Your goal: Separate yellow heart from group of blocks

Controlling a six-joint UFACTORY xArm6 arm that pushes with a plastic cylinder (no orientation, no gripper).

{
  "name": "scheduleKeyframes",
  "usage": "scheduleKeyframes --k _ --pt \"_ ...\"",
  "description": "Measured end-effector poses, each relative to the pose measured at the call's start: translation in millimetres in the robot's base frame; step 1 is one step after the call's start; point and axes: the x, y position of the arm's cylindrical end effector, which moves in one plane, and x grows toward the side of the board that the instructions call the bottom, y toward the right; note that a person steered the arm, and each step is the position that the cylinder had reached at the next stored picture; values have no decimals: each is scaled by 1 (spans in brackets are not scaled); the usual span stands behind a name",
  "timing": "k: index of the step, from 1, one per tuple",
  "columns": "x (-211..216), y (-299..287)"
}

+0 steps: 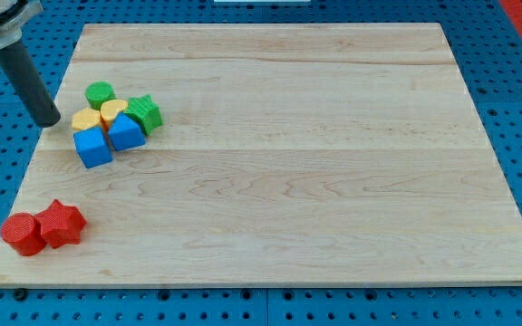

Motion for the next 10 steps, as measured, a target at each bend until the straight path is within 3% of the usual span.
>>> scheduleKeyframes --k 1,4,6,8,10 --pt "4 19" --pt "-49 188" --pt "-48 173" --pt "-52 200" --pt "-91 226"
